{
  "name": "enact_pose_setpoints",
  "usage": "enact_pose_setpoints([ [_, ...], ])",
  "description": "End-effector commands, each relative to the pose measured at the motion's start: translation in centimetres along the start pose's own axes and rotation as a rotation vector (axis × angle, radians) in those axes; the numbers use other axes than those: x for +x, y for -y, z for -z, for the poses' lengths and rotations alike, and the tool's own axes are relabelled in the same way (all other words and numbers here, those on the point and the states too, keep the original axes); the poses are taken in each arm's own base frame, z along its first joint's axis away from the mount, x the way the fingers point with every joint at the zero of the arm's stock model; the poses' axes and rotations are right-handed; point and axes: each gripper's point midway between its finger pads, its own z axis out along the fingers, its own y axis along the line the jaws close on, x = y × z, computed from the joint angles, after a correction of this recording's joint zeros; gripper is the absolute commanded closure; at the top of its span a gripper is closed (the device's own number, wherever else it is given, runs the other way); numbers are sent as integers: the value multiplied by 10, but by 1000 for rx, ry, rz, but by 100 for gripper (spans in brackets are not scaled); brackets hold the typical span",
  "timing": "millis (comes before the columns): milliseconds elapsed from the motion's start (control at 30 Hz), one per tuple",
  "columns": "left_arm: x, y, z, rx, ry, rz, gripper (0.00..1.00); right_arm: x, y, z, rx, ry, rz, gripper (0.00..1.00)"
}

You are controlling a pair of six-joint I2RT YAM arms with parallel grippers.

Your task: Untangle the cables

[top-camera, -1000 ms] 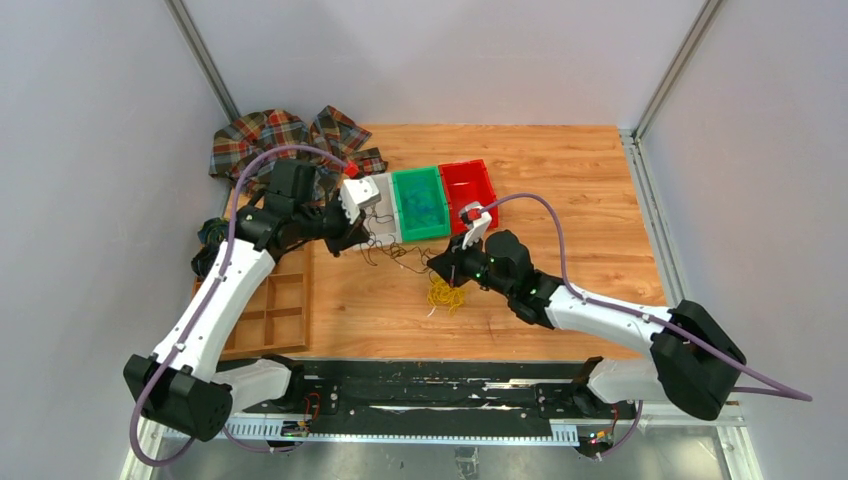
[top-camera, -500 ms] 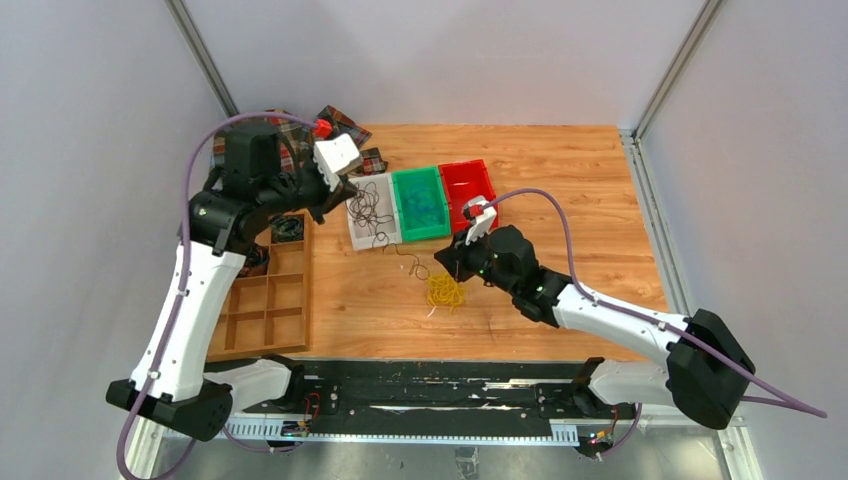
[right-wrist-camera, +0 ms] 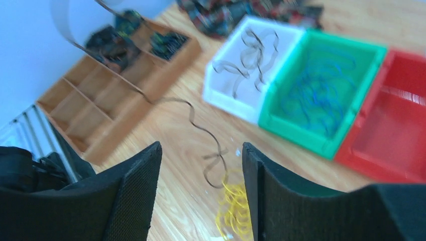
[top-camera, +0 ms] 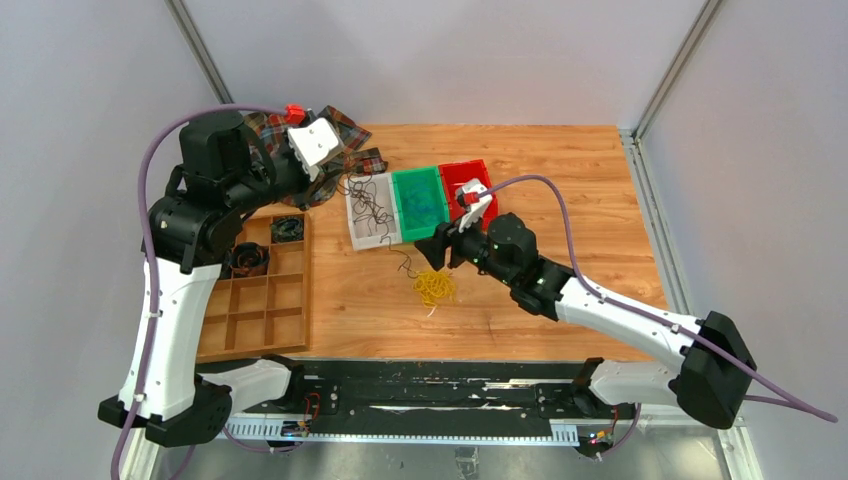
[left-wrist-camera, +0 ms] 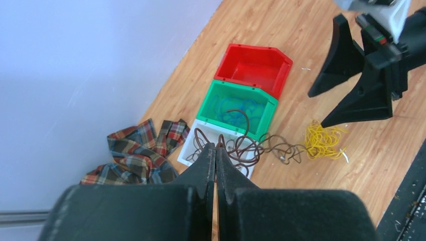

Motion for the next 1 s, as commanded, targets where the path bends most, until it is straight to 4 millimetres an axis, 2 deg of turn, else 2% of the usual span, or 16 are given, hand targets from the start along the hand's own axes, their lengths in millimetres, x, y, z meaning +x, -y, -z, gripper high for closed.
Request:
enact_pose_setpoints([
  [0, -3, 12, 5, 39, 19, 20, 100, -70, -50, -1, -116, 155, 104, 37],
  [100, -5, 13, 6, 41, 24, 37, 100, -89, -71, -6, -154, 198, 152, 36],
  [233, -6, 17, 7, 52, 30, 60, 100, -97, -91, -16, -180, 237, 218, 36],
  [533, 1, 23, 8, 58, 20, 87, 100, -86, -94, -56, -141, 192, 279, 42],
  [600, 5, 25, 6, 59, 9, 108, 100, -86, -91, -64, -117, 187, 283, 52],
  [767, 24, 23, 2, 30, -49, 142, 100, -84, -79, -64, -53, 165, 280, 98],
  [967, 50, 26, 1, 8, -116, 146, 100, -80, -69, -36, -78, 158, 208, 99],
])
